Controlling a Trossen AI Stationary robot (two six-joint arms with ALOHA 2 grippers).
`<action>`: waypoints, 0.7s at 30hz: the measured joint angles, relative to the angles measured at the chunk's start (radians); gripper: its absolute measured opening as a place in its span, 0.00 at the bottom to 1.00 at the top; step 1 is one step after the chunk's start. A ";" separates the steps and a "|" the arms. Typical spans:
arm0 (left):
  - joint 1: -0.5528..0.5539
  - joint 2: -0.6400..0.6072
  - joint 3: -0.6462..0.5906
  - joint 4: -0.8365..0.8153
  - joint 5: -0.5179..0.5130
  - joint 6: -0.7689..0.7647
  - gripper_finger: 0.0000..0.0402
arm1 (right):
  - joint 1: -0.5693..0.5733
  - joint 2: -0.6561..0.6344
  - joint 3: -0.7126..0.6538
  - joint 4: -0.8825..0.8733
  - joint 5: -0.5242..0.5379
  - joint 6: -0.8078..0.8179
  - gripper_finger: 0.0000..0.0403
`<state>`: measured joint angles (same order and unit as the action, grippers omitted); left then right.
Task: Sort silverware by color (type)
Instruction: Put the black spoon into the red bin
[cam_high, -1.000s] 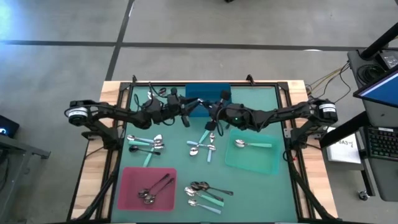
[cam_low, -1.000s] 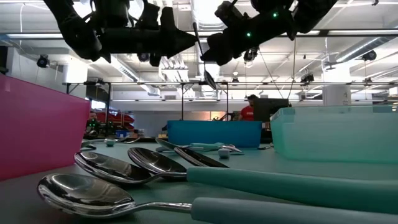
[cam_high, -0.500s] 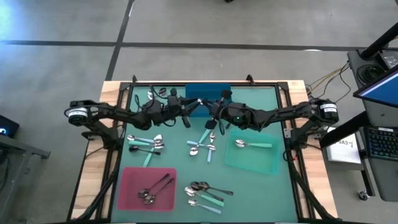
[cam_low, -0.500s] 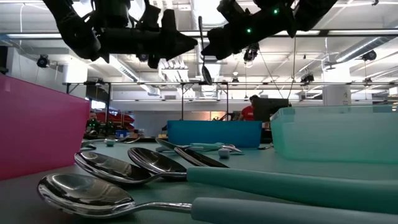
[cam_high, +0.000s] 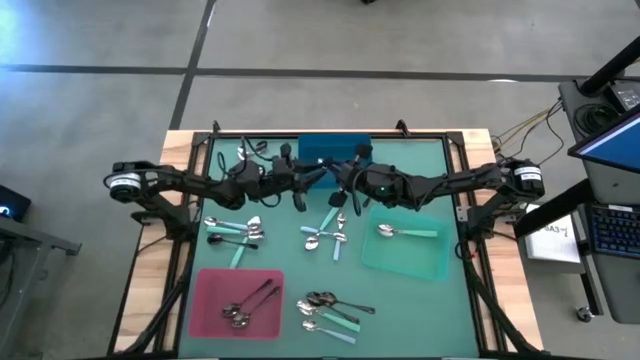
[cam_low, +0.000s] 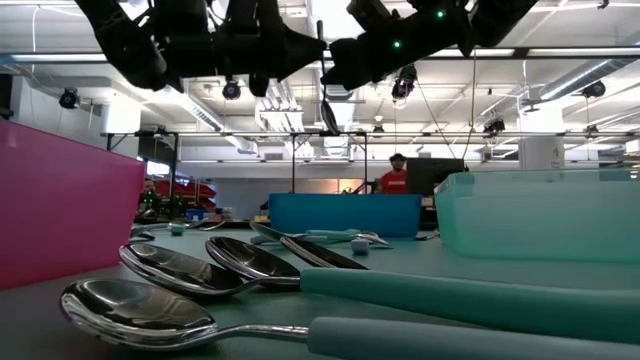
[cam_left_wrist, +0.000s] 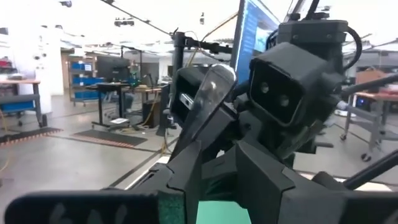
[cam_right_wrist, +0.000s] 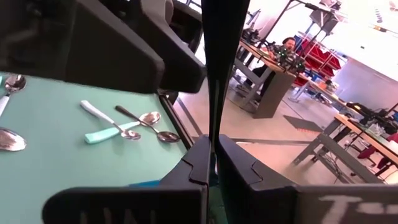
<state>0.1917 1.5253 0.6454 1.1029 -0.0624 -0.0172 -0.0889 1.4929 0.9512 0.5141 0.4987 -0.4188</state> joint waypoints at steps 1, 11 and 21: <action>0.001 0.000 0.003 -0.002 -0.001 0.009 0.21 | 0.002 0.000 0.002 0.000 -0.001 0.000 0.02; 0.001 0.001 0.026 -0.009 0.000 0.039 0.21 | 0.026 0.000 0.005 -0.007 0.006 -0.008 0.02; -0.009 0.001 0.020 -0.083 -0.017 0.000 0.19 | 0.035 -0.004 0.005 -0.014 0.061 -0.060 0.02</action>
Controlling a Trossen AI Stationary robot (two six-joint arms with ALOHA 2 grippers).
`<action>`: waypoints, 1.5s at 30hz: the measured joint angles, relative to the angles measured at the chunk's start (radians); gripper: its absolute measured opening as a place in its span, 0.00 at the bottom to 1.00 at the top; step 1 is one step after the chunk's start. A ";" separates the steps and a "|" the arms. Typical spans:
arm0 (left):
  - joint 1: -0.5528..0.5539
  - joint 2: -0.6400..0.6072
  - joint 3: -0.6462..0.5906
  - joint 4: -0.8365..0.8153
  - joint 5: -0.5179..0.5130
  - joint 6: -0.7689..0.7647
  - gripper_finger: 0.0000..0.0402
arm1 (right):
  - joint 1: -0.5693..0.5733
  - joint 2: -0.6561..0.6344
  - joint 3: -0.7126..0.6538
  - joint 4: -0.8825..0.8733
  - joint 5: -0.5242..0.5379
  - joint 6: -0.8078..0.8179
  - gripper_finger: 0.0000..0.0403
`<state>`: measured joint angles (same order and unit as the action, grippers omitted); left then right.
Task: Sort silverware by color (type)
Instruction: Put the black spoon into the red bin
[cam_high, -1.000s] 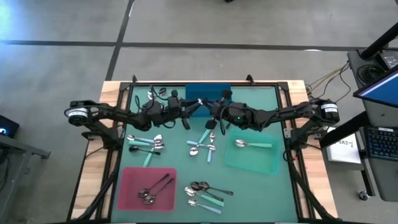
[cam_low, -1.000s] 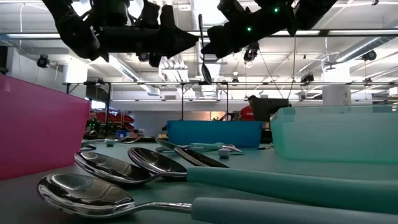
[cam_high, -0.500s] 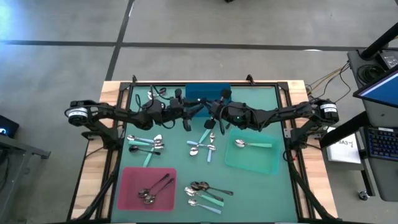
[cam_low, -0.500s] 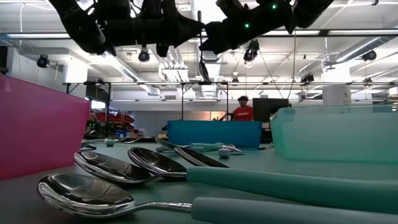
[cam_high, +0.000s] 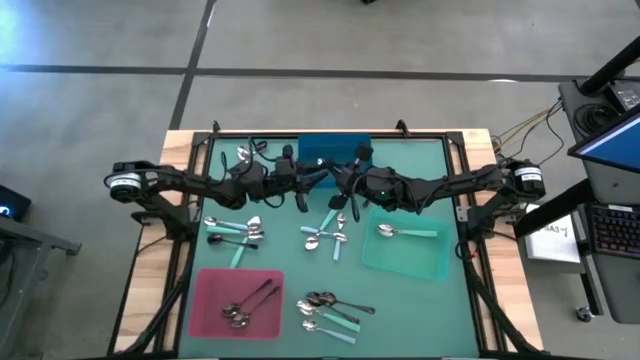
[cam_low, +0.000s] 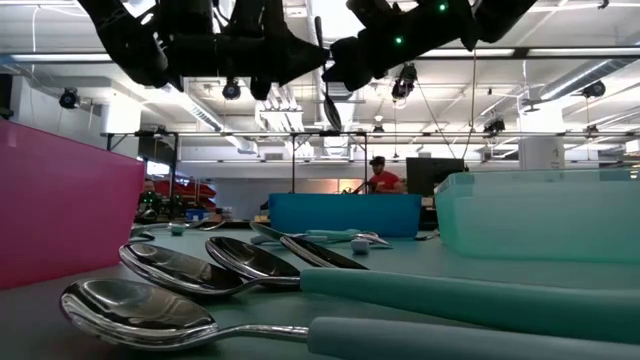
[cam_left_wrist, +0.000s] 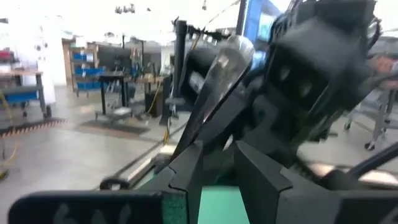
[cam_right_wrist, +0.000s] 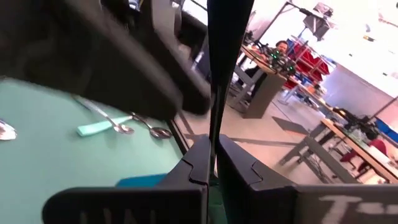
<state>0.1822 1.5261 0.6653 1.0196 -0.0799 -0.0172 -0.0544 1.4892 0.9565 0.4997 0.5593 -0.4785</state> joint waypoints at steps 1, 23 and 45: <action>-0.002 0.000 -0.003 -0.007 -0.001 -0.002 0.19 | 0.000 -0.002 0.000 0.000 0.000 0.000 0.02; -0.021 -0.006 0.056 -0.009 -0.061 0.062 0.19 | 0.032 -0.004 0.000 -0.004 0.012 0.014 0.02; -0.017 -0.027 0.052 -0.084 -0.069 0.072 0.00 | 0.031 -0.046 -0.001 -0.120 0.012 0.040 0.15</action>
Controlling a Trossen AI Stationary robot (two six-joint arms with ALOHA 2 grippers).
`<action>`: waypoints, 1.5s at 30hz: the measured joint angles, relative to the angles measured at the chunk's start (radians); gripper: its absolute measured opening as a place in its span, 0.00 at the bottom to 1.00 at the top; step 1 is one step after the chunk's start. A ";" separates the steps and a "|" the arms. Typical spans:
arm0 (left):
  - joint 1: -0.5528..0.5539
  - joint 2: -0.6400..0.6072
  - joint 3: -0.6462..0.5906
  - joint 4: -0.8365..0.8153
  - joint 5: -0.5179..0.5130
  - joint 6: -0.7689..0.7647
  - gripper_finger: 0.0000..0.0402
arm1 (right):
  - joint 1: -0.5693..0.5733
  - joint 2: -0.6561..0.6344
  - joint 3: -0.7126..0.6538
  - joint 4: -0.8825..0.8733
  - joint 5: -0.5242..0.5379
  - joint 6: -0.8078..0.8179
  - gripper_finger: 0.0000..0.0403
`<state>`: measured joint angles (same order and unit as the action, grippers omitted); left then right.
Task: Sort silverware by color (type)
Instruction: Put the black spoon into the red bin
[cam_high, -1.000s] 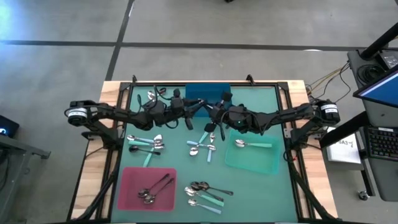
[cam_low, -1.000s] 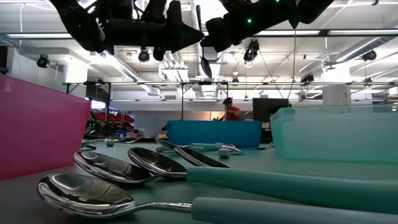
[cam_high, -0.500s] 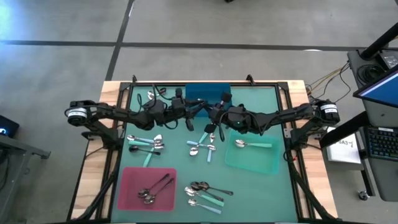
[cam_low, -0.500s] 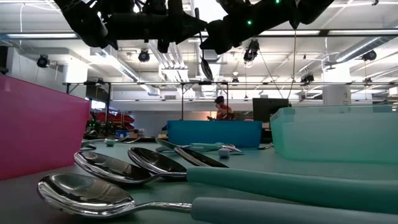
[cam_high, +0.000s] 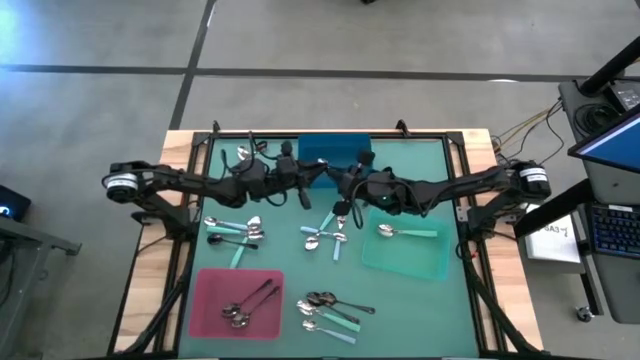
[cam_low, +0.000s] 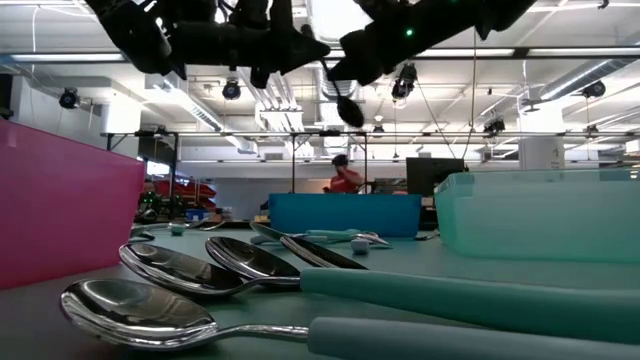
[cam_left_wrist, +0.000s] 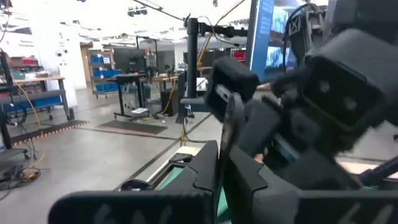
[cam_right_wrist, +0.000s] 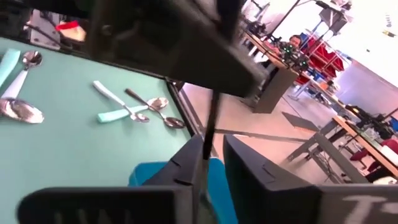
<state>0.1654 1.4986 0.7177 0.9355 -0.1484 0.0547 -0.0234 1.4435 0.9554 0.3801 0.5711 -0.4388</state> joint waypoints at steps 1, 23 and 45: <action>0.001 -0.011 0.000 -0.017 0.000 0.007 0.00 | 0.000 -0.015 0.000 -0.021 0.002 0.008 0.17; -0.088 -0.423 0.129 -1.051 0.064 -0.147 0.00 | -0.001 -0.324 0.000 -0.715 0.000 0.508 0.29; -0.637 -0.115 0.484 -2.113 0.209 -0.849 0.00 | -0.003 -0.159 -0.003 -1.089 -0.127 0.617 0.25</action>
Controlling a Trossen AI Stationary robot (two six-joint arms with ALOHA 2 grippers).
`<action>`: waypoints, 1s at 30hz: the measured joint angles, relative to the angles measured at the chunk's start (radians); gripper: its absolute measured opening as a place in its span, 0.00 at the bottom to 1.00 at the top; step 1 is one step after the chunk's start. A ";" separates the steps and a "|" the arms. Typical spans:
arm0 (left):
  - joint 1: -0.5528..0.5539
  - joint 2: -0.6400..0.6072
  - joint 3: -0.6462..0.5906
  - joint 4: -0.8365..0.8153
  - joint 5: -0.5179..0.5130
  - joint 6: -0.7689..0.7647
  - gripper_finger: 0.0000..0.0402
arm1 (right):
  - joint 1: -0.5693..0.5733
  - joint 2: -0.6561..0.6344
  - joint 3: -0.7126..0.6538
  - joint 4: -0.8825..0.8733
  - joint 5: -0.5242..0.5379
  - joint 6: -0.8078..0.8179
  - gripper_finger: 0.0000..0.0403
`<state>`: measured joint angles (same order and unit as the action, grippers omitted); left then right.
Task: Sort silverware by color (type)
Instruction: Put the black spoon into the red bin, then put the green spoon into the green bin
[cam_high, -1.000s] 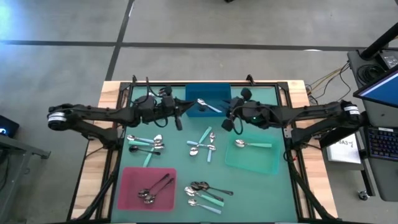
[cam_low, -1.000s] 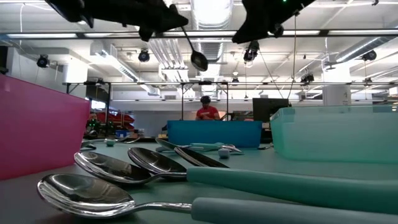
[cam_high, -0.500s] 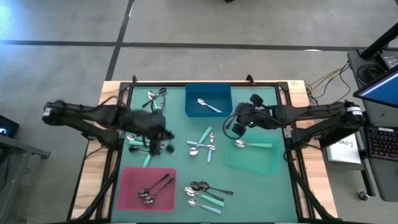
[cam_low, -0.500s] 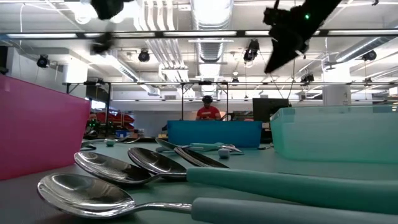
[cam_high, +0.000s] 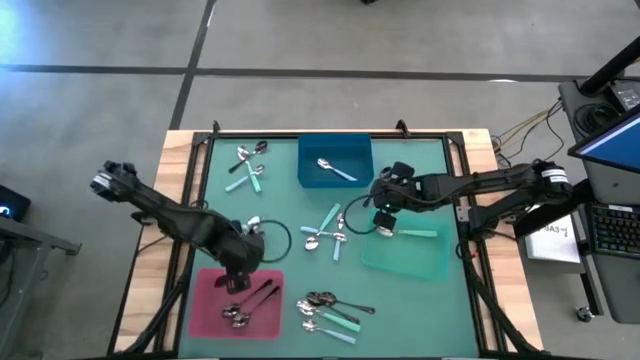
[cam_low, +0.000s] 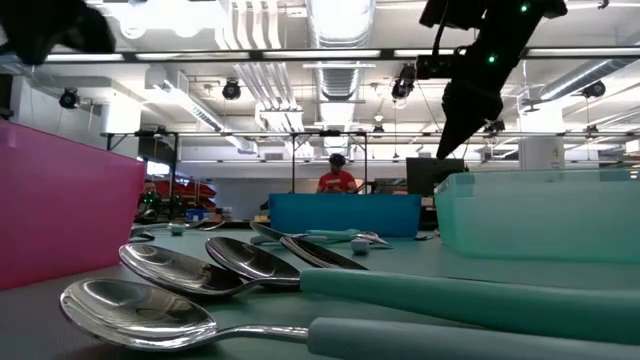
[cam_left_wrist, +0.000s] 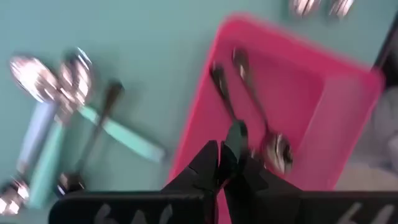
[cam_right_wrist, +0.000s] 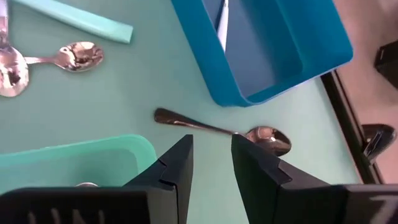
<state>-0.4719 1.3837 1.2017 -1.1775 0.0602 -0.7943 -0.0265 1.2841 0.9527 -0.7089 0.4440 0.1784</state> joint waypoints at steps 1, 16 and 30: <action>-0.002 0.017 -0.005 0.000 0.020 -0.006 0.00 | 0.000 0.007 0.000 0.000 0.000 0.008 0.25; -0.043 0.032 -0.065 0.007 -0.003 0.067 0.01 | 0.000 0.019 0.025 0.005 0.001 0.112 0.29; -0.277 -0.088 -0.180 0.103 -0.127 -0.267 0.32 | 0.000 0.021 0.039 0.012 0.002 0.137 0.29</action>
<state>-0.7493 1.2959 1.0222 -1.0747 -0.0672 -1.0616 -0.0265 1.3048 0.9915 -0.6971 0.4458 0.3153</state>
